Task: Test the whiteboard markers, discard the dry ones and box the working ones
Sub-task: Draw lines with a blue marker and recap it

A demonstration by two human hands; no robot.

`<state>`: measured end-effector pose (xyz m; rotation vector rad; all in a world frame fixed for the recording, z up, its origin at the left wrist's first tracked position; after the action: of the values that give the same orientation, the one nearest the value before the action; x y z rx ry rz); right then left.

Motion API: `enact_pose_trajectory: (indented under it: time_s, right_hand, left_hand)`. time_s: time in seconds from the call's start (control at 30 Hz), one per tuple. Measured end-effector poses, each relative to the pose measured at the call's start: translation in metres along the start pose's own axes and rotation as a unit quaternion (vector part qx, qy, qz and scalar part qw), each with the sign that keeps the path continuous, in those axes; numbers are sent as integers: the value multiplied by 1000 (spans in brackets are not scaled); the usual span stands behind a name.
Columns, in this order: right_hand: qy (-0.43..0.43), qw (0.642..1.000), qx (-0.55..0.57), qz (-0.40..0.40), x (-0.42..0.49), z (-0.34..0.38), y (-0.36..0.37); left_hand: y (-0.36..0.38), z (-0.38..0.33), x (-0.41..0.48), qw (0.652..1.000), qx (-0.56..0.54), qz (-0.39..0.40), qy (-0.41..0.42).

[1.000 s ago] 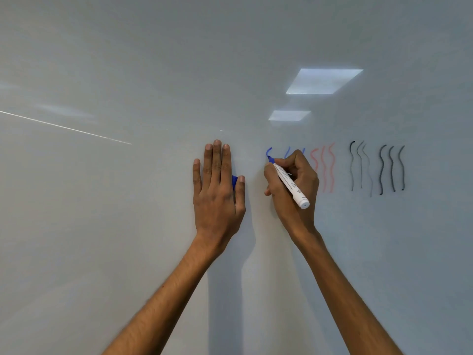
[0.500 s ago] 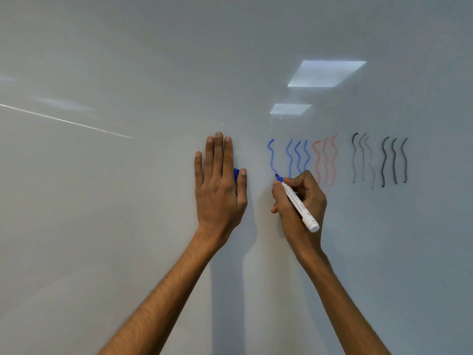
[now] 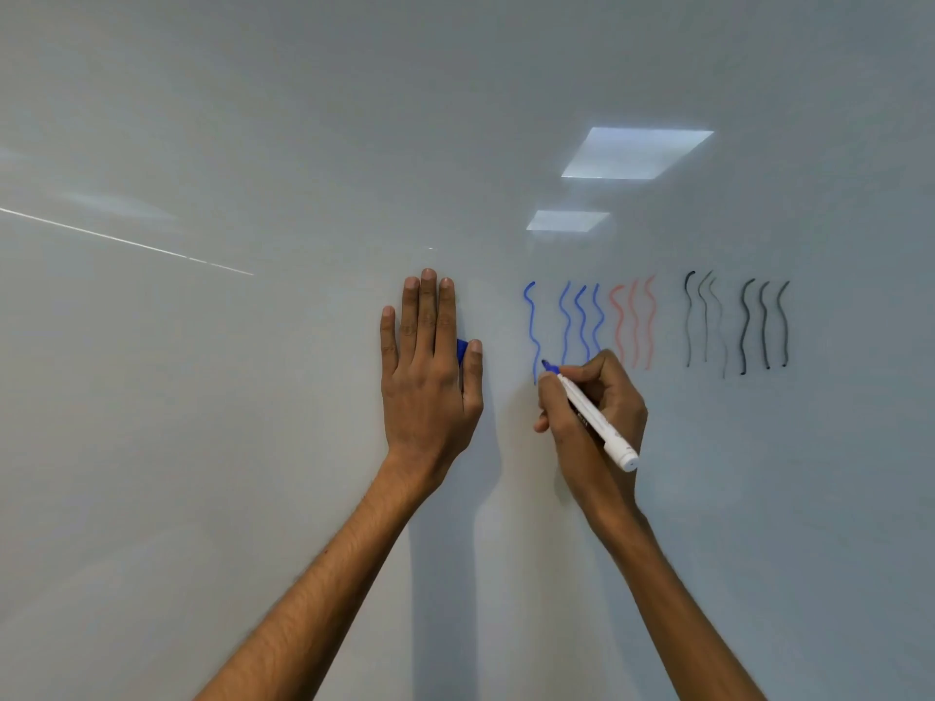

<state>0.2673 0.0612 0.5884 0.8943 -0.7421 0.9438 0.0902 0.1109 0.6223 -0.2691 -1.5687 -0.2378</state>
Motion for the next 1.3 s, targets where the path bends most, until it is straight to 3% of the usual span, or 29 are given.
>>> enact_pose_trajectory:
  time_s: [0.17,0.53,1.3]
  right_hand:
    - [-4,999,42,-11,32,16,4]
    - [-46,997,30,49,53,21,45]
    - [23,998,44,25,13,-9,27]
  left_hand:
    - [0,0,0,1000,4,2,0]
    - [2,0,-1,1000,5,11,-3]
    - [1,0,-4,1000,2,5,-1]
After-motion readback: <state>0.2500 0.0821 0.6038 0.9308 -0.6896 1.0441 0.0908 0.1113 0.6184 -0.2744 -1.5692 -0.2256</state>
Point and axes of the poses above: each hand's wrist, its own x-axis towards the middle knuckle, its own y-axis out of the palm, z = x × y, the point moved 10 cm from there along x, towards the middle knuckle, and after that the axes turned 11 degrees about x, right-handed, at the moved point
